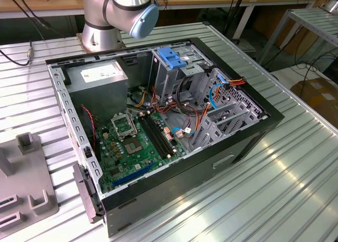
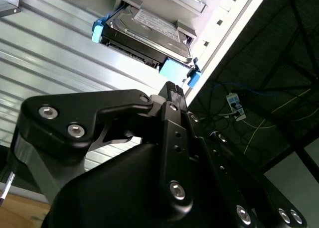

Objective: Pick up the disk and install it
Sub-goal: 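Reach for the disk, then pick up the disk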

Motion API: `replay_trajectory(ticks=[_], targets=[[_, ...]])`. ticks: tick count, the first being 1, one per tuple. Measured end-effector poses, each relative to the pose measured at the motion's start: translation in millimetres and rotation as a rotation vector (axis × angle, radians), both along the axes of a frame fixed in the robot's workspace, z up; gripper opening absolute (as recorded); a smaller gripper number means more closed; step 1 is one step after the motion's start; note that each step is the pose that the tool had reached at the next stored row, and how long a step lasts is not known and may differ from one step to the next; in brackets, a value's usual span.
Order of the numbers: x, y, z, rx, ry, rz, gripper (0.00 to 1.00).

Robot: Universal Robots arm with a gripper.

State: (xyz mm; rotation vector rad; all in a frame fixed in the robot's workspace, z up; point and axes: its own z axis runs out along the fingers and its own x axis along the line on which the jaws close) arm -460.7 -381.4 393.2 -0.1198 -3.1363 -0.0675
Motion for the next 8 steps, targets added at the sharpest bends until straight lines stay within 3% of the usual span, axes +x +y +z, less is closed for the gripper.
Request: replay_trajectory(ticks=[8], targets=[[-1.2,0.1,0.0,0.0,0.0,0.0,0.1]])
